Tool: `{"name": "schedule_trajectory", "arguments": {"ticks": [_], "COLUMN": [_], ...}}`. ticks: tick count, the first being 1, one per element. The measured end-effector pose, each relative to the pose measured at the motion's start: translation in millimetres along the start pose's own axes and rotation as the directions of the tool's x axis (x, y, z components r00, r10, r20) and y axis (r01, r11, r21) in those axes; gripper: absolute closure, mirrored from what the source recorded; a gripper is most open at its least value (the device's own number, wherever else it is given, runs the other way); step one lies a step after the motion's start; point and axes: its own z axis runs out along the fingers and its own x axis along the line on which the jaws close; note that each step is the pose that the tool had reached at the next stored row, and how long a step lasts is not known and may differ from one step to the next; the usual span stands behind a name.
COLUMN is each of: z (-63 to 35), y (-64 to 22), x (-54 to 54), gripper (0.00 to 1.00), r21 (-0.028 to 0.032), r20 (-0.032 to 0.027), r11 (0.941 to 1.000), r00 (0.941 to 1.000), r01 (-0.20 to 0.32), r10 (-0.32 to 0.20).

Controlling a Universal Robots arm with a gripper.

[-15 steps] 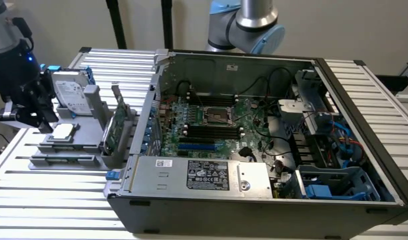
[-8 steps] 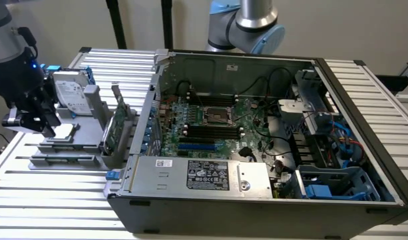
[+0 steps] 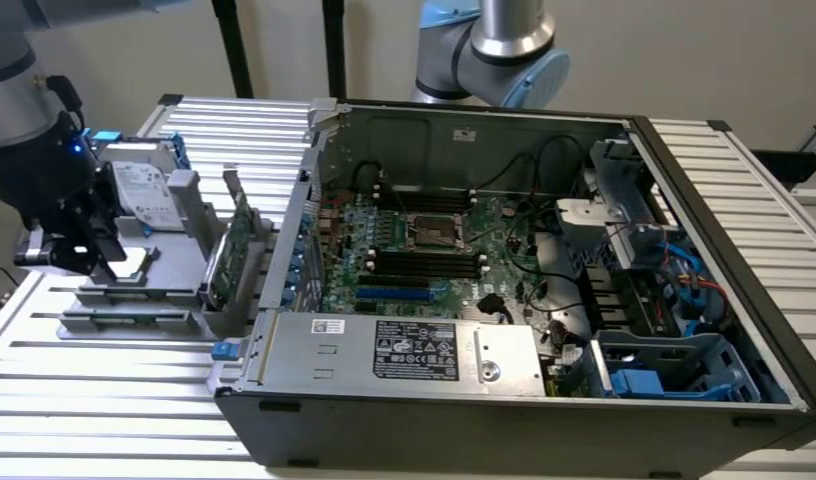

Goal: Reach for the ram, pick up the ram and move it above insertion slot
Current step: 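Pick up the ram and move it above insertion slot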

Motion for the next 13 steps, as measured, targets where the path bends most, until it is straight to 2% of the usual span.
{"name": "schedule_trajectory", "arguments": {"ticks": [13], "z": [23.7], "y": [-0.2], "x": [1.4], "gripper": [0.64], "r21": [0.0001], "r20": [0.0001], "r11": [1.0], "r00": [1.0], "r01": [0.0], "r10": [0.0]}}
